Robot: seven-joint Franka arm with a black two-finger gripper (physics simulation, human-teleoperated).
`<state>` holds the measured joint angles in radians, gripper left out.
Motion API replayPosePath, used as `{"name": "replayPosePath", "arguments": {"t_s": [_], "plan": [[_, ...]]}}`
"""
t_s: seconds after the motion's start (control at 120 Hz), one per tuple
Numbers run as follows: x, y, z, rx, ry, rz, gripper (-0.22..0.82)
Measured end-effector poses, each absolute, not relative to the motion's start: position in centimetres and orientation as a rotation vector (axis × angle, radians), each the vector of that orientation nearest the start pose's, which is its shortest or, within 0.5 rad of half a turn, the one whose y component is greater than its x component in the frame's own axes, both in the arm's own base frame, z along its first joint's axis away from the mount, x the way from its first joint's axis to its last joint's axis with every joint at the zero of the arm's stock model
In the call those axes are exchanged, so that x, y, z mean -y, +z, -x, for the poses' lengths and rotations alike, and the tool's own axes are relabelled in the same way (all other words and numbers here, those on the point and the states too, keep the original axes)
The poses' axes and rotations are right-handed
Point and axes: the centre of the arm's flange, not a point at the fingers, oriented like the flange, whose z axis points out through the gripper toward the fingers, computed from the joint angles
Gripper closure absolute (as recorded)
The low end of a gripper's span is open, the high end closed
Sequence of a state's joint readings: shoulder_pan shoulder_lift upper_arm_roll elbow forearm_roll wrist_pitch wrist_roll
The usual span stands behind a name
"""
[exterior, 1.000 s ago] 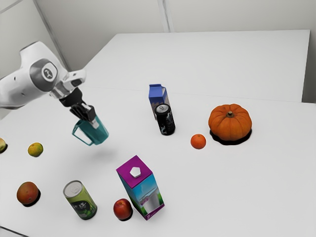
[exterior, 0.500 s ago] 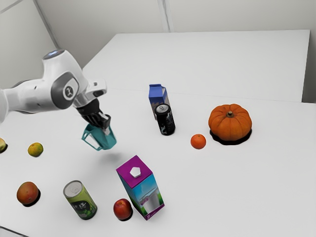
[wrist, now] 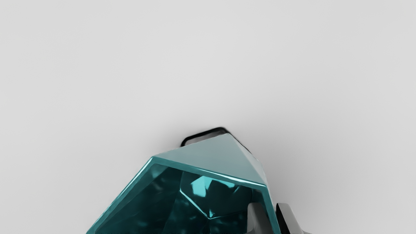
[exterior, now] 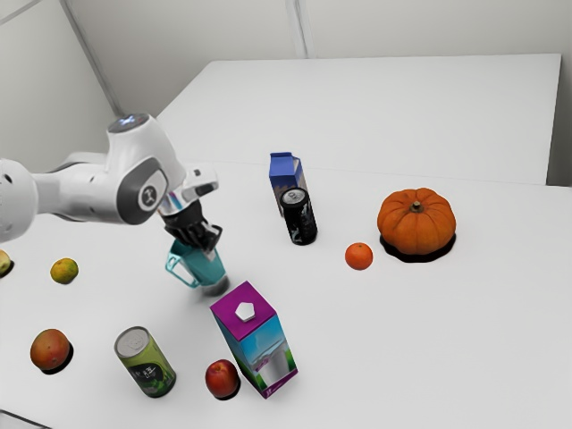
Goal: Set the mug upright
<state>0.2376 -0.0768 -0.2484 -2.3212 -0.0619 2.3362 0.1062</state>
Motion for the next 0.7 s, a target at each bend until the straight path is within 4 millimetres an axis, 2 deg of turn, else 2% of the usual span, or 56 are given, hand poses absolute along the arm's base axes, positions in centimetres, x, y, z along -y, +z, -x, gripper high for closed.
{"name": "replayPosePath", "arguments": {"t_s": [0.375, 0.425, 0.542, 0.7], "plan": [[1.1, 35.0, -51.2, -0.007, -0.081, 3.17, 0.78], [1.2, 35.0, -51.2, 0.003, -0.083, 3.171, 0.72], [1.4, 35.3, -51.2, 0.019, -0.095, 3.171, 0.49], [1.8, 37.1, -51.5, 0.028, -0.145, 3.167, 0.25]]}}
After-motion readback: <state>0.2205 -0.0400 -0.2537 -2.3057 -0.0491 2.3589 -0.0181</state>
